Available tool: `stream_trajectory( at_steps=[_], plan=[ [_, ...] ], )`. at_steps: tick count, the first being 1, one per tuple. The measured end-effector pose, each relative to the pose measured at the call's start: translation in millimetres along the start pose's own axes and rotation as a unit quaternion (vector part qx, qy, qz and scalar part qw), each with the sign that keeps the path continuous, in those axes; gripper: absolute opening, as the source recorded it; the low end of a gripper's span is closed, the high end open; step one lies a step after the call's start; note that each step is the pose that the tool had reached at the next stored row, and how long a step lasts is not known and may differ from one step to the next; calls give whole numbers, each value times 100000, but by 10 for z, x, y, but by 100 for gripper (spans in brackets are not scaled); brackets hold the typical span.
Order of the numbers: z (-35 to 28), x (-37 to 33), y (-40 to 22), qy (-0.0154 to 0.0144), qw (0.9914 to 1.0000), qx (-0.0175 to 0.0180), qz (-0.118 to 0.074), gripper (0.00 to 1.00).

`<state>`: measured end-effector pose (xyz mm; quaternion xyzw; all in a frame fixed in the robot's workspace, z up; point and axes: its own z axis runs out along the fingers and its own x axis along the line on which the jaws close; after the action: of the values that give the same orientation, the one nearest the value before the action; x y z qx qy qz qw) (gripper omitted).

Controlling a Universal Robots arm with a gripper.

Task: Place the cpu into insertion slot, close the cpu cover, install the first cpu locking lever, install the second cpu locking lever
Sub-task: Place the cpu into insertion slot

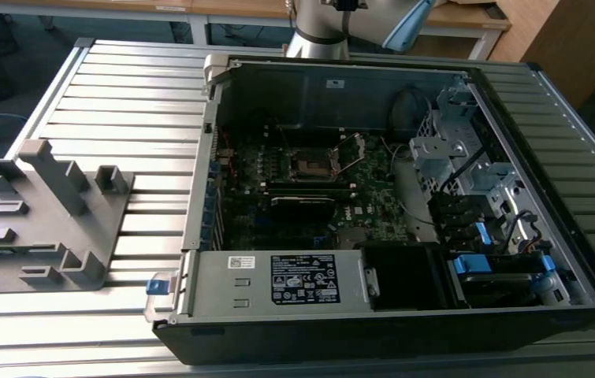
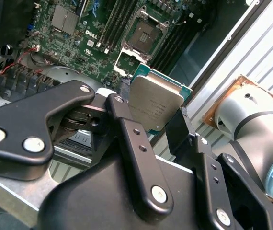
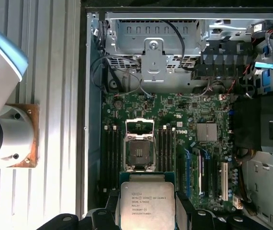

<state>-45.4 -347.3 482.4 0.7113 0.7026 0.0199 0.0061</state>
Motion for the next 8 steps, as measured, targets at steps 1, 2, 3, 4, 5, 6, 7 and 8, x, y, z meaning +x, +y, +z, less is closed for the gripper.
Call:
stream_trajectory(
  at_steps=[1,2,3,4,5,6,7,8],
  plan=[
    [0,0,0,-6,100000,3,-1,54],
    [0,0,0,-9,100000,6,-1,54],
    [0,0,0,-11,100000,7,-2,54],
    [0,0,0,-9,100000,4,-1,54],
    [1,0,0,-9,100000,3,-1,54],
    [1,0,0,-8,100000,4,-2,54],
    [6,0,0,4,100000,-2,-1,54],
    [14,0,0,2,100000,-2,-2,54]
  ],
)
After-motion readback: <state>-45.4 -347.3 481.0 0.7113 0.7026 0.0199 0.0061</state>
